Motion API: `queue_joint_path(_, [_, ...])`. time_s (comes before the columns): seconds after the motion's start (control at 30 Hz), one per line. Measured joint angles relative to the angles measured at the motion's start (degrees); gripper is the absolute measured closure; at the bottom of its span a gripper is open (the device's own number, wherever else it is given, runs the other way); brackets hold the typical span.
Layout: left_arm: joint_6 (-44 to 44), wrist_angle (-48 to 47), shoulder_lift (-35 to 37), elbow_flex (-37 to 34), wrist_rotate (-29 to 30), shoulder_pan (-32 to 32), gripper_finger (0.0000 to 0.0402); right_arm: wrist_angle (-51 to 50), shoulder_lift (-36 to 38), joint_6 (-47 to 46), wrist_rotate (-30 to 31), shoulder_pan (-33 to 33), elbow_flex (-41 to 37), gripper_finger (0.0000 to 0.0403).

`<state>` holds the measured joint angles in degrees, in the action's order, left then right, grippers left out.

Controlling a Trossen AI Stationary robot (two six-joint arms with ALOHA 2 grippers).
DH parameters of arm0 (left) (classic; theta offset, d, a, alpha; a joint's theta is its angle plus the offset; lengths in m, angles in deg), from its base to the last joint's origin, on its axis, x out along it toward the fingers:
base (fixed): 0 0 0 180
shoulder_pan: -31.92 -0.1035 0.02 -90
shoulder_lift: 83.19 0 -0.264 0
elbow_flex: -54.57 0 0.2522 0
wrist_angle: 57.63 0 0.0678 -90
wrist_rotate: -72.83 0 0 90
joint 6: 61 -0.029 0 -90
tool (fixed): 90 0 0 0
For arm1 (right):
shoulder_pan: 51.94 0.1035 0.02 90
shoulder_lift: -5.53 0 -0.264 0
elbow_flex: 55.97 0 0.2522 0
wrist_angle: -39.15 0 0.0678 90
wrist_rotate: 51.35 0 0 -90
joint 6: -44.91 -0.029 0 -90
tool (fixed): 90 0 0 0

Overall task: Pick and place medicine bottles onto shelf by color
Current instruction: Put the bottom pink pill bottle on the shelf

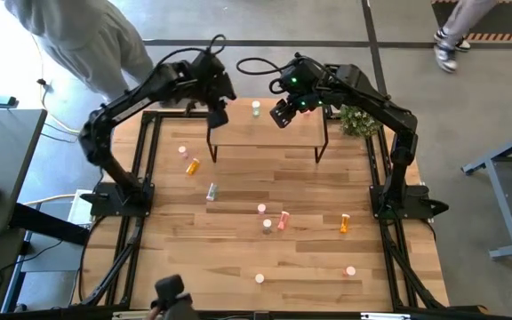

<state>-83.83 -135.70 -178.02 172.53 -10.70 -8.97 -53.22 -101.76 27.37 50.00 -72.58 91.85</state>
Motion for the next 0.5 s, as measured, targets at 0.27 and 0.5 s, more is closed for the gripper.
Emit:
queue_joint_path(0.27, [1.8, -4.3, -6.3, 2.9, -3.9, -2.1, 0.0286, 0.0, 0.0, 0.6, 0.0, 0.0, 0.0, 0.0201])
queue_joint_path(0.5, [1.7, -4.9, -8.8, 2.9, -4.4, -2.5, 0.0286, 0.0, 0.0, 1.6, 0.0, 0.0, 0.0, 0.0201])
